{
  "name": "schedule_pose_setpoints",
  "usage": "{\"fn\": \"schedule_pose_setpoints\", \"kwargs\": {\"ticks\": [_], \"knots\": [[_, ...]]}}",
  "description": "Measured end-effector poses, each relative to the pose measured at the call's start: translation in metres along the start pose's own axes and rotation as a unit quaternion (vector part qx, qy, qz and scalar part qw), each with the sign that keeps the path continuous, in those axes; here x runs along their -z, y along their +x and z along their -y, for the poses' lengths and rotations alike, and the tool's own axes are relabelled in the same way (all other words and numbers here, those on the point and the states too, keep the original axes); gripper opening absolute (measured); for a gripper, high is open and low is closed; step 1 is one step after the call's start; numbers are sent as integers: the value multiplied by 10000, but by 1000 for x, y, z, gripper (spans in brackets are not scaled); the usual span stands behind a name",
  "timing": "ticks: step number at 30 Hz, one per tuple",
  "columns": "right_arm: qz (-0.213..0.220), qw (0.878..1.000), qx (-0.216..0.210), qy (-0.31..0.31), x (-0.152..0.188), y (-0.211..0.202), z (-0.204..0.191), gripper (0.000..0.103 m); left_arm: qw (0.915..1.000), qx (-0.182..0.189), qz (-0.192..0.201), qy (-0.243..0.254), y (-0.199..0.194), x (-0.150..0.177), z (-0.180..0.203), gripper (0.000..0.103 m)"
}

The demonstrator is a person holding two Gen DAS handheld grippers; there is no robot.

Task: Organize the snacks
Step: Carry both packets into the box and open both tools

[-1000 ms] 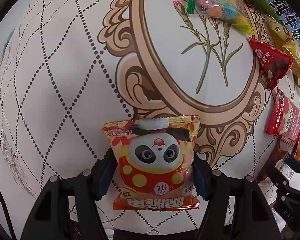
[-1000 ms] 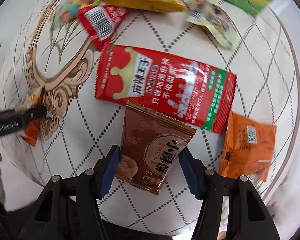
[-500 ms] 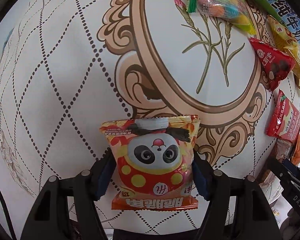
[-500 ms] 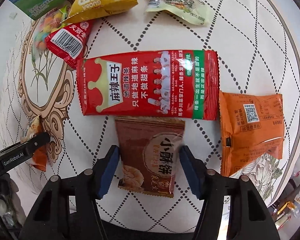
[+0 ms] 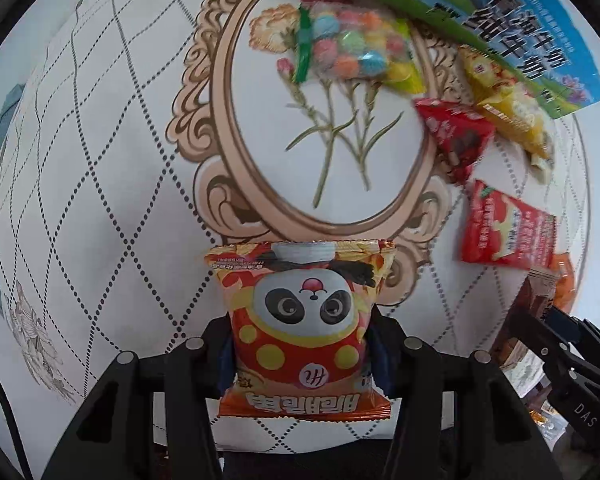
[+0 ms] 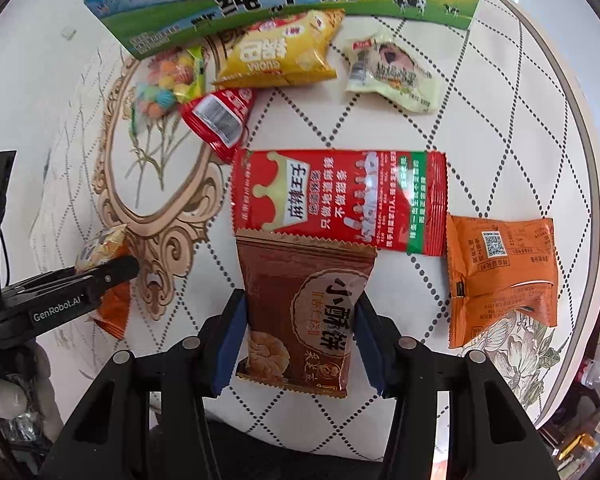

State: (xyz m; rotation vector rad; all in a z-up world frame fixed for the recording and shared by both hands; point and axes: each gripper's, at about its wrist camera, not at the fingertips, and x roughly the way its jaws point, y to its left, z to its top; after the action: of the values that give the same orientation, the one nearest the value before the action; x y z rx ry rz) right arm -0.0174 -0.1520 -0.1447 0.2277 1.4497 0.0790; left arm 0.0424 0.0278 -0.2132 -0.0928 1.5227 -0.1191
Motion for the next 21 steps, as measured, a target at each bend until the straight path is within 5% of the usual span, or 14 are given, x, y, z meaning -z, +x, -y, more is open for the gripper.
{"fn": "schedule_pose_setpoints", "kwargs": {"ticks": [6, 13, 21], "knots": [[547, 9972, -516, -44, -38, -73, 9, 54, 9955, 698, 545, 348, -77, -37, 51, 50], [1276, 9897, -636, -148, -117, -145, 36, 54, 9840, 1269, 956, 809, -139, -128, 121, 50], [1541, 9873, -206, -331, -233, -152, 74, 54, 9894, 1161, 379, 789, -100, -254, 170, 50]]}}
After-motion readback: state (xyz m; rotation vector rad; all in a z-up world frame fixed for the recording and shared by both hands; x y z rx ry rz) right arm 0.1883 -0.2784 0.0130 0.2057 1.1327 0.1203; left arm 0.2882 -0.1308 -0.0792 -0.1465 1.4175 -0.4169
